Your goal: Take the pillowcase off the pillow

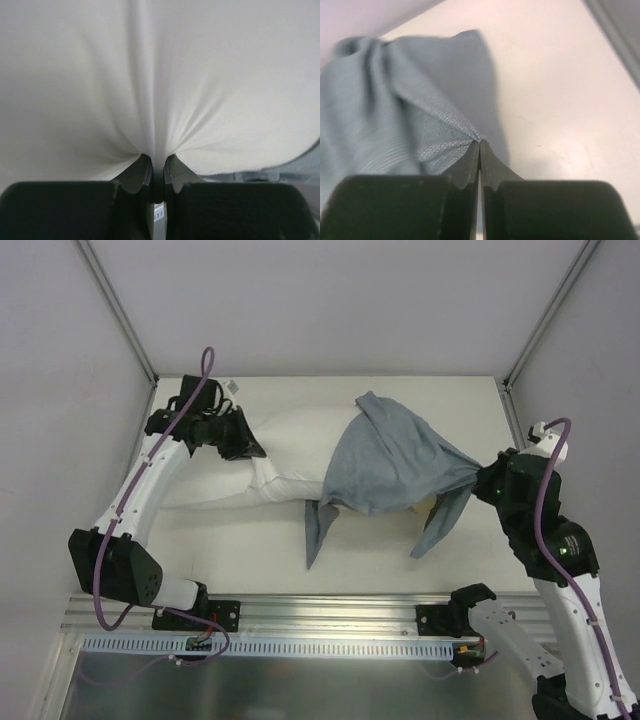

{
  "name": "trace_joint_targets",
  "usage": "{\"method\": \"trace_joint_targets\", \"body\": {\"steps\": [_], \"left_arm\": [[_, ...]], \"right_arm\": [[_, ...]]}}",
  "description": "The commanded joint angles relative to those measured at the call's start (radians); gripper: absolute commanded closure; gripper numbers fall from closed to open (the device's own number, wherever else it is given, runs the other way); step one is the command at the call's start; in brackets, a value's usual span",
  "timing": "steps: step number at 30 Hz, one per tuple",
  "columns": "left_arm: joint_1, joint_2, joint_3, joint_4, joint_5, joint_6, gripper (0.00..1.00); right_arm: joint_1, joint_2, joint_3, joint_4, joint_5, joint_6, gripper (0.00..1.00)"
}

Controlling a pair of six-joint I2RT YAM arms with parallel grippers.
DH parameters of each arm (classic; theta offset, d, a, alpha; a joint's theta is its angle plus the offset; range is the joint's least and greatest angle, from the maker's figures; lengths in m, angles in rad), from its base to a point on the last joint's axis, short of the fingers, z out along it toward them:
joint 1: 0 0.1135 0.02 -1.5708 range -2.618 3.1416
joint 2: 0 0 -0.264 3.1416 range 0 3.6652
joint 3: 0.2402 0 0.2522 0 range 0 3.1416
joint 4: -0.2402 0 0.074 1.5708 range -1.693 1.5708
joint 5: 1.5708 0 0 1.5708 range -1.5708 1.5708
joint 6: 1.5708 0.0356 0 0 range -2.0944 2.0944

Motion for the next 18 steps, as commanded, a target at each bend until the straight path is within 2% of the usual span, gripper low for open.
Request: {"method": "trace_joint_targets", "body": {"steps": [1, 4, 8, 11, 15, 18], "left_arm": [[0.180, -0.070, -0.052, -0.001, -0.072, 0.055, 1.00], [0.250, -0.095, -0.060, 0.000, -0.038, 0.064, 1.00], [0.252, -0.110, -0.066, -0.005, -0.038, 0.075, 1.00], [0.252, -0.104, -0.069, -0.006, -0.044, 0.077, 1.00], [0.289, -0.106, -0.037, -0.015, -0.044, 0.083, 1.00], [0.333, -0.109, 0.007, -0.038, -0.037, 0.095, 1.00]], "right_arm": [[-0.085, 0.000, -0.012, -0.089, 0.180, -0.084, 0.99], [-0.136, 0.041, -0.109, -0.066, 0.127, -0.011, 0.99], [-0.147, 0.092, -0.178, 0.014, 0.104, 0.015, 0.99], [-0.156, 0.143, -0.091, 0.015, 0.100, 0.000, 0.99], [-0.182, 0.179, 0.129, 0.024, 0.175, -0.070, 0.99], [-0.272, 0.198, 0.233, 0.024, 0.156, -0.106, 0.99]]}}
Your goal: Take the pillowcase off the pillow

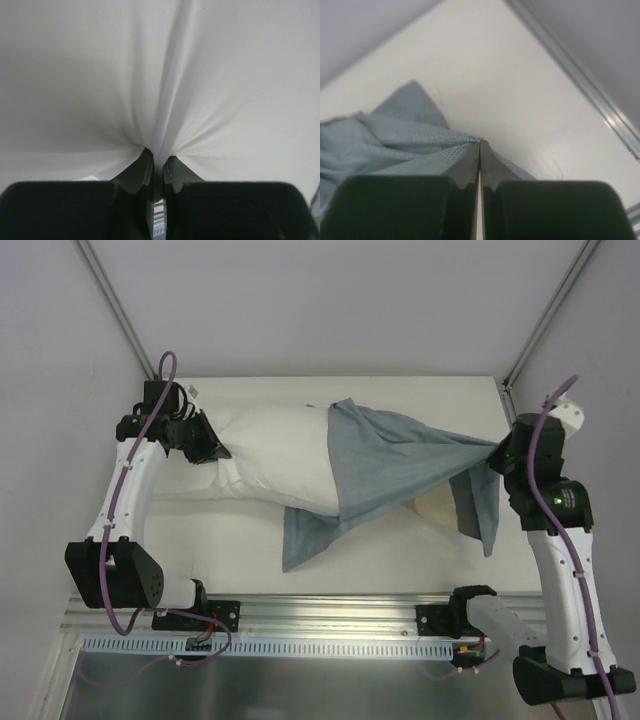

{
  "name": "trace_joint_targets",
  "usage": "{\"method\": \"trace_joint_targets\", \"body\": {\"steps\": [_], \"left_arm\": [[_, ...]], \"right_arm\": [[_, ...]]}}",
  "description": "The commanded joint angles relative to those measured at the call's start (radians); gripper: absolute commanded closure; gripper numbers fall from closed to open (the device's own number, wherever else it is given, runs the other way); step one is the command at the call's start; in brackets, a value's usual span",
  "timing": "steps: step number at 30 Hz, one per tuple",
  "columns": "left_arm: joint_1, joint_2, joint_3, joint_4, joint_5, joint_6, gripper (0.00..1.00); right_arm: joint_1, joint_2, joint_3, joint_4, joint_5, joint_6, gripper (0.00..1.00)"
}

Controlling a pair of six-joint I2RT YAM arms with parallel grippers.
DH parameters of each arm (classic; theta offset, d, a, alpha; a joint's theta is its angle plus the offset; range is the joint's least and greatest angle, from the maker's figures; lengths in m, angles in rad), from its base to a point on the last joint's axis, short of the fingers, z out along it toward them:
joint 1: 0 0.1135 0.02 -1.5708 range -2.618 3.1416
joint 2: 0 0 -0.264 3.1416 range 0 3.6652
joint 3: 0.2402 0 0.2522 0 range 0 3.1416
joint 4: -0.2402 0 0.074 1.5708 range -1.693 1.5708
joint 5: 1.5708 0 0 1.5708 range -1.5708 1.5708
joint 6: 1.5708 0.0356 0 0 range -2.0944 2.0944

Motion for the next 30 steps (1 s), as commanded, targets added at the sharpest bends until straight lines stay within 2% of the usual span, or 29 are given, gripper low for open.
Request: {"method": "trace_joint_targets", "body": {"steps": [1, 2, 3, 6, 11, 14, 15, 16, 17, 18, 19, 20, 21, 22, 23, 25, 26, 30], "left_arm": [[0.071, -0.050, 0.087, 0.013, -0.002, 0.022, 1.00], [0.087, -0.050, 0.096, 0.012, 0.003, 0.025, 1.00], [0.120, -0.052, 0.105, 0.004, 0.015, 0.027, 1.00], [0.177, -0.058, 0.105, 0.002, 0.043, 0.033, 1.00], [0.200, -0.058, 0.061, 0.002, 0.053, 0.034, 1.00], [0.197, -0.052, 0.021, 0.013, 0.063, 0.025, 1.00], [0.199, -0.052, 0.005, 0.015, 0.063, 0.025, 1.00], [0.199, -0.050, 0.001, 0.015, 0.069, 0.027, 1.00], [0.199, -0.047, -0.001, 0.013, 0.078, 0.031, 1.00], [0.199, -0.045, 0.001, 0.013, 0.095, 0.046, 0.98], [0.197, -0.041, 0.004, 0.013, 0.113, 0.051, 0.87], [0.187, -0.042, 0.011, 0.013, 0.122, 0.054, 0.70], [0.171, -0.047, 0.018, 0.012, 0.107, 0.060, 0.28], [0.150, -0.058, 0.027, 0.010, 0.050, 0.063, 0.12], [0.086, -0.062, 0.053, -0.002, 0.017, 0.071, 0.03], [0.001, -0.059, 0.088, -0.019, -0.058, 0.071, 0.01], [-0.093, -0.052, 0.123, -0.040, -0.130, 0.070, 0.01], [-0.296, 0.011, 0.171, -0.059, -0.238, 0.047, 0.01]], "right_arm": [[-0.143, -0.002, 0.189, 0.047, 0.087, -0.065, 0.99], [-0.178, 0.001, 0.208, 0.047, 0.063, -0.058, 0.99], [-0.263, 0.004, 0.219, 0.047, 0.005, -0.046, 0.99], [-0.365, 0.013, 0.210, 0.046, -0.094, -0.015, 0.99], [-0.375, 0.057, -0.044, 0.080, -0.089, -0.021, 0.99], [-0.375, 0.096, -0.141, 0.090, -0.166, 0.005, 0.99], [-0.375, 0.107, -0.143, 0.087, -0.192, 0.010, 0.91], [-0.375, 0.114, -0.140, 0.089, -0.223, 0.007, 0.78], [-0.373, 0.122, -0.133, 0.092, -0.296, -0.004, 0.56], [-0.361, 0.131, -0.110, 0.101, -0.333, -0.027, 0.21], [-0.349, 0.137, -0.096, 0.104, -0.367, -0.044, 0.09], [-0.327, 0.143, -0.079, 0.104, -0.419, -0.062, 0.02], [-0.263, 0.165, -0.042, 0.080, -0.424, -0.093, 0.03], [-0.223, 0.180, -0.025, 0.060, -0.427, -0.111, 0.04], [-0.126, 0.197, -0.011, 0.022, -0.404, -0.127, 0.04], [-0.024, 0.255, -0.013, -0.006, -0.387, -0.173, 0.04], [0.057, 0.283, -0.020, -0.023, -0.395, -0.182, 0.04], [0.176, 0.482, -0.053, -0.035, -0.390, -0.197, 0.04]]}}
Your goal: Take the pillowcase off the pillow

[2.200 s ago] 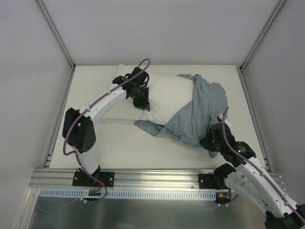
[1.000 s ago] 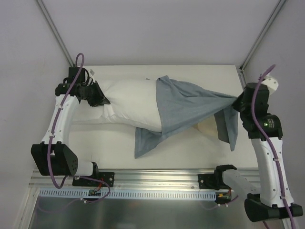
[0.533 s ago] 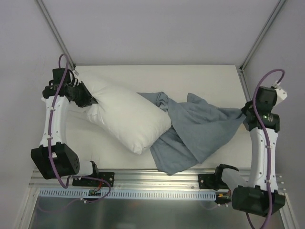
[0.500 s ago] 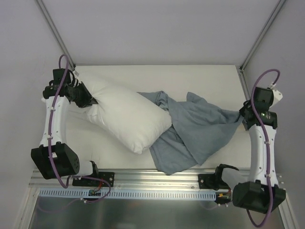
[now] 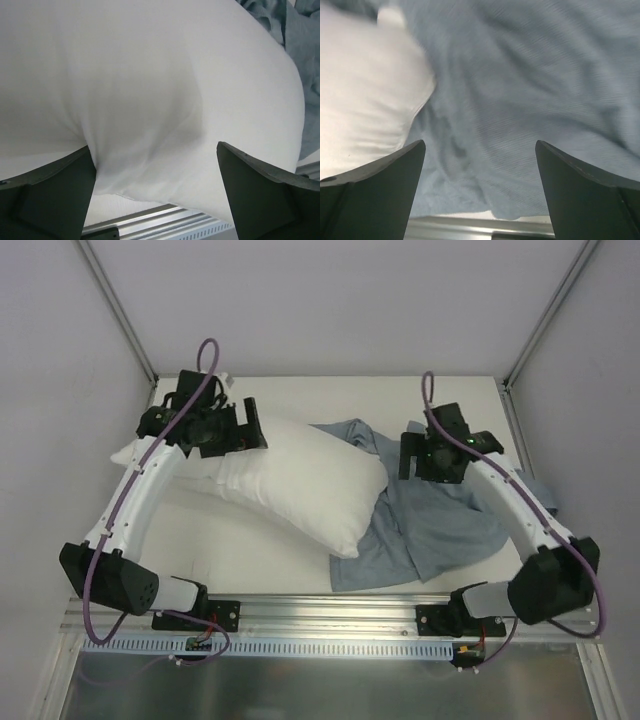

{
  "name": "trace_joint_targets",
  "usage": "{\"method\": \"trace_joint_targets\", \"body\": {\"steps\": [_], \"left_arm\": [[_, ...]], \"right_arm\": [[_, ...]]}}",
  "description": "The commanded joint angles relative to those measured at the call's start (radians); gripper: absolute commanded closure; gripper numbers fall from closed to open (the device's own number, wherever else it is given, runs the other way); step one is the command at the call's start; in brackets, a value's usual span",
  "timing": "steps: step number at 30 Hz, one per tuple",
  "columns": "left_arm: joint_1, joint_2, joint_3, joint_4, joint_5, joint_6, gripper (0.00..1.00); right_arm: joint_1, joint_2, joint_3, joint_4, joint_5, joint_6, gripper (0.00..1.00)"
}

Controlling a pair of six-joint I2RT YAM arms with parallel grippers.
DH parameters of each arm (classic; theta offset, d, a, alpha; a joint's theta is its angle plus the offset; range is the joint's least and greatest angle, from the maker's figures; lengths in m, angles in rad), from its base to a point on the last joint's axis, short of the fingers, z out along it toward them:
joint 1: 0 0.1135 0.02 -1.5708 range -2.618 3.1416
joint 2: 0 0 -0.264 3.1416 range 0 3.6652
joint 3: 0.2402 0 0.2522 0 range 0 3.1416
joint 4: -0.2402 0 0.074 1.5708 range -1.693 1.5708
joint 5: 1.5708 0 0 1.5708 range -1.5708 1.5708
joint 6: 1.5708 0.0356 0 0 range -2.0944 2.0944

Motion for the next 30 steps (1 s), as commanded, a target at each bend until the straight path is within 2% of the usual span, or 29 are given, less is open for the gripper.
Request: {"method": "trace_joint_targets", "body": {"steps": [1, 3, 6, 10, 11, 12, 13, 14, 18, 20, 23, 25, 30], "left_arm": [[-0.176, 0.039, 0.052, -0.010, -0.083, -0.029, 0.01], [-0.227, 0.085, 0.043, -0.008, -0.103, -0.040, 0.01], [-0.302, 0.151, 0.017, -0.010, -0.126, -0.060, 0.01], [-0.317, 0.225, -0.012, -0.007, -0.172, -0.081, 0.03], [-0.317, 0.235, -0.015, -0.007, -0.180, -0.078, 0.26], [-0.317, 0.254, -0.015, -0.008, -0.188, -0.075, 0.43], [-0.316, 0.260, -0.017, -0.008, -0.214, -0.072, 0.67], [-0.313, 0.272, -0.020, -0.008, -0.225, -0.063, 1.00], [-0.235, 0.239, -0.061, -0.011, -0.317, -0.083, 1.00], [-0.108, 0.199, -0.080, -0.010, -0.295, -0.090, 1.00], [0.050, 0.153, -0.081, -0.011, -0.288, -0.087, 1.00], [0.116, 0.131, -0.055, -0.011, -0.286, -0.084, 1.00], [0.160, 0.125, 0.009, -0.013, -0.259, -0.087, 1.00]], "right_arm": [[0.074, 0.164, -0.016, -0.083, -0.025, -0.056, 0.04], [0.102, 0.270, 0.010, -0.100, -0.025, -0.056, 0.04], [0.148, 0.330, -0.007, -0.080, -0.057, -0.082, 0.04], [0.159, 0.404, -0.076, -0.011, -0.020, -0.033, 0.04], [0.162, 0.415, -0.081, -0.011, 0.001, -0.018, 0.04], [0.162, 0.419, -0.087, -0.011, 0.024, -0.010, 0.04], [0.162, 0.415, -0.098, -0.005, 0.053, -0.002, 0.04], [0.161, 0.384, -0.120, 0.013, 0.063, 0.010, 0.04], [0.136, 0.233, -0.170, 0.059, 0.074, 0.015, 0.03], [0.115, 0.081, -0.216, 0.113, 0.054, 0.004, 0.03], [0.076, -0.036, -0.242, 0.151, 0.005, -0.046, 0.03], [0.076, -0.027, -0.228, 0.118, 0.000, -0.099, 0.04], [0.123, 0.140, -0.200, 0.073, -0.014, -0.135, 0.04]]}}
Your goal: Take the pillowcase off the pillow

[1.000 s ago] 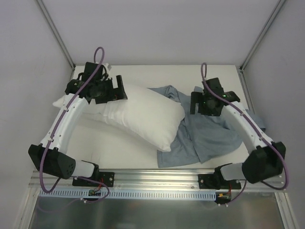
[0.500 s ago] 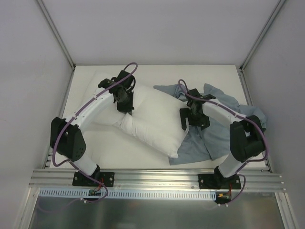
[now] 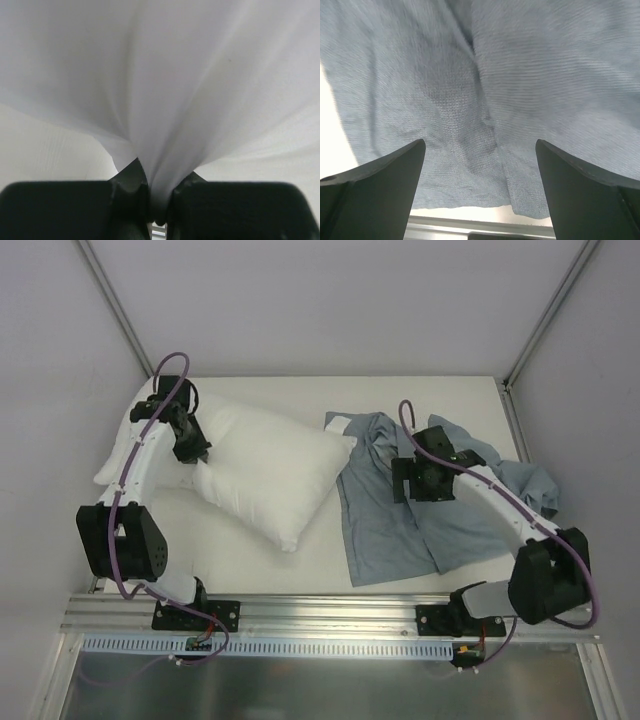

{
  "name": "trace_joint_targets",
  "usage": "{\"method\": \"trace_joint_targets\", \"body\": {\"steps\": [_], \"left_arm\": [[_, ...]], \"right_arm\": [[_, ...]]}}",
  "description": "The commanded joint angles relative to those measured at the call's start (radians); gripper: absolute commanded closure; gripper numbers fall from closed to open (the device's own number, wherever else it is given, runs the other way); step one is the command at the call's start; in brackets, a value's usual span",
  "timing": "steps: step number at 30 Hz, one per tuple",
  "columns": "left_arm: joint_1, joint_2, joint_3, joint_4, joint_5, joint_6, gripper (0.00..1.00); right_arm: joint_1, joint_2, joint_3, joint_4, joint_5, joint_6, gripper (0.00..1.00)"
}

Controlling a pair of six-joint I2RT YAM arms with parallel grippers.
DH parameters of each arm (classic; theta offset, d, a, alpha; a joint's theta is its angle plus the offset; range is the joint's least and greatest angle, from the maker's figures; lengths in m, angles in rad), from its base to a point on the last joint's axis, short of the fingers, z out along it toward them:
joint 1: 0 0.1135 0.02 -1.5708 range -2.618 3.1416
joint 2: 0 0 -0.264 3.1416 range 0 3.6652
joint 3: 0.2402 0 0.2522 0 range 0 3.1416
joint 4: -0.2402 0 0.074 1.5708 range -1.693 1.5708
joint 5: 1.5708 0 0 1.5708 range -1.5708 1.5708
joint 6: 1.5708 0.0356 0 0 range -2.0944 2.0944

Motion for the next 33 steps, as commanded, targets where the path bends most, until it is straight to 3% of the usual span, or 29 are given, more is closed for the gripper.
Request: {"method": "trace_joint_targets", "body": {"steps": [1, 8, 11, 12, 15, 20, 26, 29, 30, 31, 32, 33], "left_arm": [[-0.010, -0.056, 0.066, 0.002, 0.012, -0.017, 1.00], [-0.010, -0.073, 0.060, 0.003, 0.053, -0.012, 1.00], [-0.010, -0.092, 0.057, 0.002, 0.053, 0.000, 1.00], [-0.009, -0.103, 0.057, 0.002, 0.062, 0.003, 1.00], [-0.010, -0.123, 0.051, 0.002, 0.085, 0.017, 1.00], [-0.010, -0.184, 0.013, -0.007, 0.122, 0.034, 1.00], [-0.010, -0.249, -0.007, -0.011, 0.147, 0.027, 1.00], [-0.010, -0.258, 0.009, -0.012, 0.176, 0.026, 1.00], [-0.010, -0.257, 0.014, -0.012, 0.186, 0.027, 1.00], [-0.010, -0.254, 0.020, -0.012, 0.199, 0.029, 0.99], [-0.010, -0.249, 0.022, -0.012, 0.219, 0.024, 0.96], [-0.010, -0.243, 0.020, -0.012, 0.226, 0.021, 0.93]], "right_arm": [[0.062, 0.125, 0.002, -0.026, -0.023, -0.062, 0.04], [0.110, 0.349, 0.083, 0.001, 0.097, -0.001, 0.01], [0.047, 0.421, 0.166, 0.001, 0.147, 0.061, 0.71], [0.000, 0.448, 0.225, -0.001, 0.154, 0.074, 0.99], [-0.111, 0.494, 0.357, -0.007, 0.172, 0.091, 0.99], [-0.286, 0.588, 0.804, -0.105, 0.138, 0.141, 0.99], [-0.369, 0.649, 1.012, -0.085, 0.175, 0.254, 0.99], [-0.397, 0.703, 1.052, -0.085, 0.096, 0.267, 0.96], [-0.394, 0.726, 1.066, -0.088, 0.080, 0.258, 0.86], [-0.391, 0.728, 1.060, -0.088, 0.050, 0.240, 0.69], [-0.384, 0.726, 1.045, -0.076, 0.036, 0.232, 0.44], [-0.381, 0.702, 0.995, -0.062, 0.028, 0.223, 0.31]]}}
